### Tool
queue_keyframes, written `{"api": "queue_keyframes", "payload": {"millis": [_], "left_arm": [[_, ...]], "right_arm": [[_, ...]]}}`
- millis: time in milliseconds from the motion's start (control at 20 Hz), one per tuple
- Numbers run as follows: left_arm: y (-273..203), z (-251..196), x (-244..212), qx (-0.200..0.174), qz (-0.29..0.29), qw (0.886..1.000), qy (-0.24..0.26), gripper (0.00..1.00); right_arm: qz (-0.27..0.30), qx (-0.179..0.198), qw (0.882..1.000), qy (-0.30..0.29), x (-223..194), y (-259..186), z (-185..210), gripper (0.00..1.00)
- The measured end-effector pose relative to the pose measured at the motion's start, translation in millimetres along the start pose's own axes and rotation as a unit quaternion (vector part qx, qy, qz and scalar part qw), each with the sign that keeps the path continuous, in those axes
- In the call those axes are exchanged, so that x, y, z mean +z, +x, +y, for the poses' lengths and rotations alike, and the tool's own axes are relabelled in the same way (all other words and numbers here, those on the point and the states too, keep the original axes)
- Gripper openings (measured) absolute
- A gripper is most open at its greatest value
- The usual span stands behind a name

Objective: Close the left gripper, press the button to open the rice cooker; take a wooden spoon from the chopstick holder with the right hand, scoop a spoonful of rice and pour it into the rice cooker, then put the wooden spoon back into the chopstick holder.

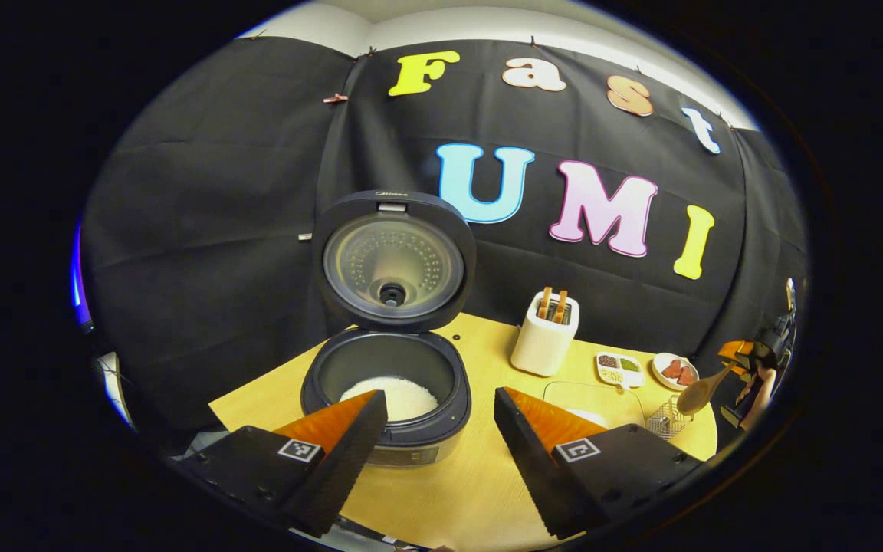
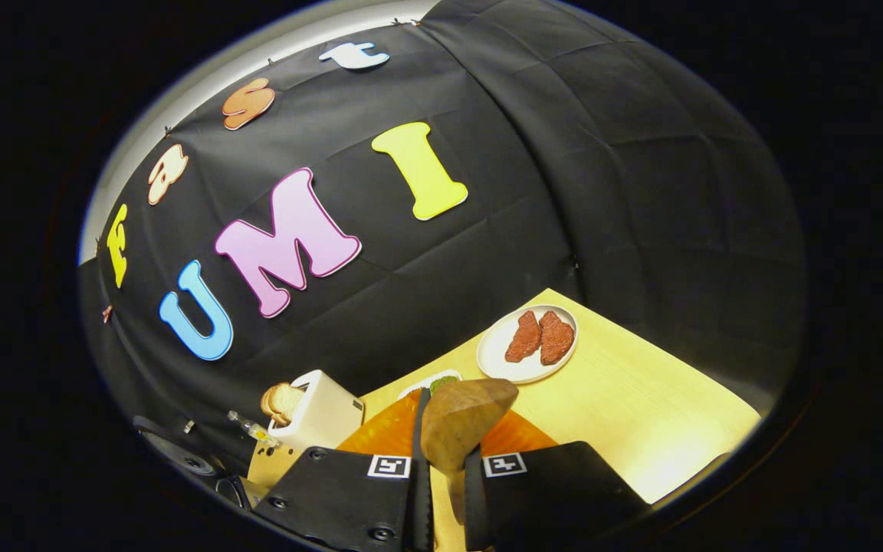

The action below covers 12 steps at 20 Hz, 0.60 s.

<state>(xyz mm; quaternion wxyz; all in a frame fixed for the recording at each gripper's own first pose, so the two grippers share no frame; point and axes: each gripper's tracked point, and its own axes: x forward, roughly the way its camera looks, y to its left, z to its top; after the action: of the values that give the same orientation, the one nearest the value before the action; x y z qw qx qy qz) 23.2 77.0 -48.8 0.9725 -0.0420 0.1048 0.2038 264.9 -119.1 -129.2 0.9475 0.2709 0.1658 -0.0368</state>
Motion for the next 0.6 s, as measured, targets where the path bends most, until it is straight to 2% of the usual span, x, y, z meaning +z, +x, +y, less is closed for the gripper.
{"api": "queue_keyframes", "payload": {"millis": [150,350,600], "left_arm": [[-2,0,-4,0.02,0.009,1.0,-0.021,0.95],[-8,8,-2,0.05,0.008,0.996,-0.073,0.95],[-18,16,11,0.074,-0.009,0.996,-0.049,0.95]], "right_arm": [[0.02,-0.005,1.0,-0.012,-22,17,-14,0.2],[0.043,-0.018,0.999,-0.023,-55,35,-31,0.2],[0.046,-0.019,0.999,-0.004,-63,49,-34,0.22]]}}
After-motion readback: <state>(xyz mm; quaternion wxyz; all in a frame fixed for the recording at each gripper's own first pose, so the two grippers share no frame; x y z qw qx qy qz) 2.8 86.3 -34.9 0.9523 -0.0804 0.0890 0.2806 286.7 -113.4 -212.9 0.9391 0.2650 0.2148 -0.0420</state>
